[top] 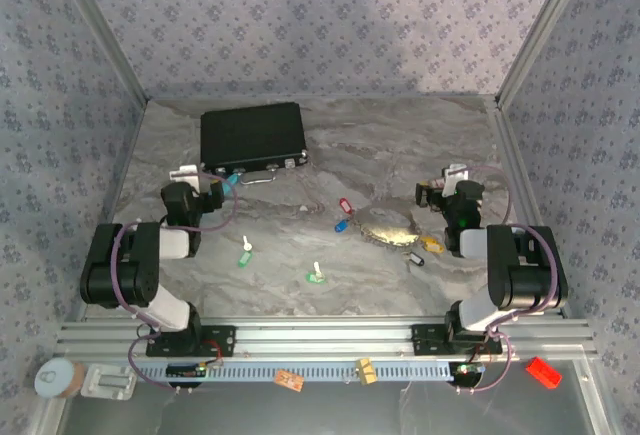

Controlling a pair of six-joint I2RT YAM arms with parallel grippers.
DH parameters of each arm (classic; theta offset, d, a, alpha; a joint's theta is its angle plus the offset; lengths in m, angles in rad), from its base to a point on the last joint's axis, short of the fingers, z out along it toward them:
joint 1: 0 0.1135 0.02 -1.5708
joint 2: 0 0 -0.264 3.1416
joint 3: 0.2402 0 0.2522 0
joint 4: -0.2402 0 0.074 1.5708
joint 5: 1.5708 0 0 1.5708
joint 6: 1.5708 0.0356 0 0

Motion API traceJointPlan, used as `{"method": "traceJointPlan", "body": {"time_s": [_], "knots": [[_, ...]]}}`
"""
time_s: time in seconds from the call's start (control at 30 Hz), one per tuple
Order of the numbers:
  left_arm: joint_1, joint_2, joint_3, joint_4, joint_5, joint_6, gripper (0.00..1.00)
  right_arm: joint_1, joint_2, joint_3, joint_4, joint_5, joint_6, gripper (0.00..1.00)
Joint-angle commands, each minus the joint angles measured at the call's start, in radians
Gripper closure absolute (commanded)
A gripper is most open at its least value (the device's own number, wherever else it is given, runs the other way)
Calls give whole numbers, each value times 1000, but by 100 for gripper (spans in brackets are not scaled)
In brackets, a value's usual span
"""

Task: Put the keys on the keyring

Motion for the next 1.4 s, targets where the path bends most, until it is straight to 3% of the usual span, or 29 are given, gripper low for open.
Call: {"method": "traceJointPlan", "body": {"time_s": [0.0, 0.87, 1.13, 1.37], "knots": [[4, -5, 17, 10, 17, -6, 0, -2, 10, 21, -9, 11, 15, 1], [5, -13, 13, 14, 17, -6, 0, -3, 4, 14, -3, 15, 17, 1], [0, -277, 85, -299, 17, -1, 0, 49, -221, 185, -460, 100, 70, 5], [-37, -471, 100, -443, 35, -42, 0, 168, -259, 362, -891, 112, 262, 10]]}}
